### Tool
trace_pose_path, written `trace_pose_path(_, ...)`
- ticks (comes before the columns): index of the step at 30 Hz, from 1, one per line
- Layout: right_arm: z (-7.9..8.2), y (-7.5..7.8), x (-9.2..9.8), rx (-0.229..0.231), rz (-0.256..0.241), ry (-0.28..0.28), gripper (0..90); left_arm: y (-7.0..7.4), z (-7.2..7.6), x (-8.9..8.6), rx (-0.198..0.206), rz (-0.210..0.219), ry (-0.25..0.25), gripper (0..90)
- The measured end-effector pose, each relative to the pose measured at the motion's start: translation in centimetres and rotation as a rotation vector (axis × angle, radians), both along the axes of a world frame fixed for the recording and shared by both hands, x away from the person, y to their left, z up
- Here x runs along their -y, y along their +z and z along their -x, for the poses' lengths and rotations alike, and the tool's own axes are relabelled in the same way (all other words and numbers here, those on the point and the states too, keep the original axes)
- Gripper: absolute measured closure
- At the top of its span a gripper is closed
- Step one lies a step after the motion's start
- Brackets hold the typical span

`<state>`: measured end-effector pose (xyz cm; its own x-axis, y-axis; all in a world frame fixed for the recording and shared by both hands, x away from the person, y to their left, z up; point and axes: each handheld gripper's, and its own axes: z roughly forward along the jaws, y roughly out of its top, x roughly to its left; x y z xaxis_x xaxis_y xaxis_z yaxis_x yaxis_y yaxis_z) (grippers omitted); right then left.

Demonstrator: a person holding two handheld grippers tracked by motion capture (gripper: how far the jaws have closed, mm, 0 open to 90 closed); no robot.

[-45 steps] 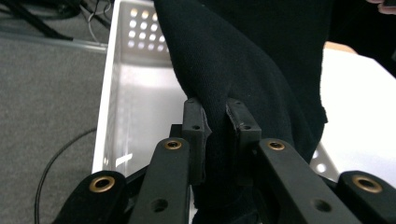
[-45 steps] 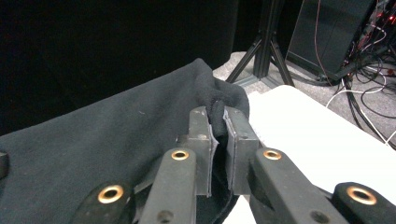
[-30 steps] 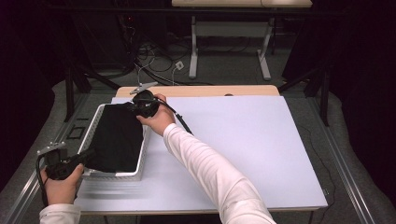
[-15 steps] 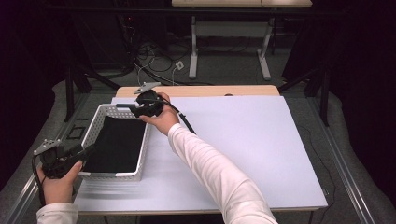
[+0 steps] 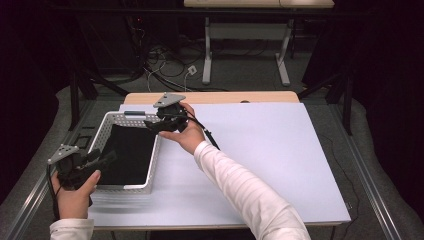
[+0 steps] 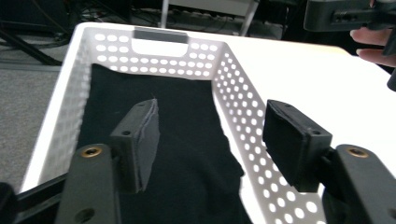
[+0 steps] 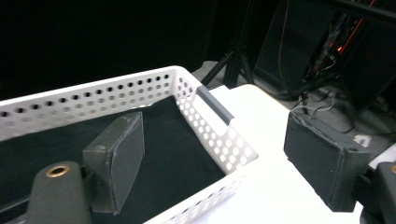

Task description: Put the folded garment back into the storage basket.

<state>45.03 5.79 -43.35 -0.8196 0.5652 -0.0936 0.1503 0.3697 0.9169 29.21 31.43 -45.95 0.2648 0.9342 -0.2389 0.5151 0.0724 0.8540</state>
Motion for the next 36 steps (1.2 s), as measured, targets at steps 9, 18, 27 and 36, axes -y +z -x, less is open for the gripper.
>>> trace_pose_path(9,1.9,0.1,3.1,-0.052,-0.017,-0.035,12.2,0.3,-0.1,3.7,-0.015,-0.024,-0.089,21.4)
trace_pose_path(18,4.0,-0.3,6.9,-0.074,-0.042,-0.045,0.0,0.0,-0.8,6.3,-0.023,0.010,-0.112,15.7)
trace_pose_path(27,5.9,-1.0,11.6,-0.080,-0.059,-0.079,0.0,0.0,-1.6,9.2,0.001,0.004,-0.206,4.5)
trace_pose_path(36,8.9,-2.2,17.9,-0.067,-0.059,-0.152,0.0,0.1,-2.5,13.5,0.034,0.032,-0.294,0.3)
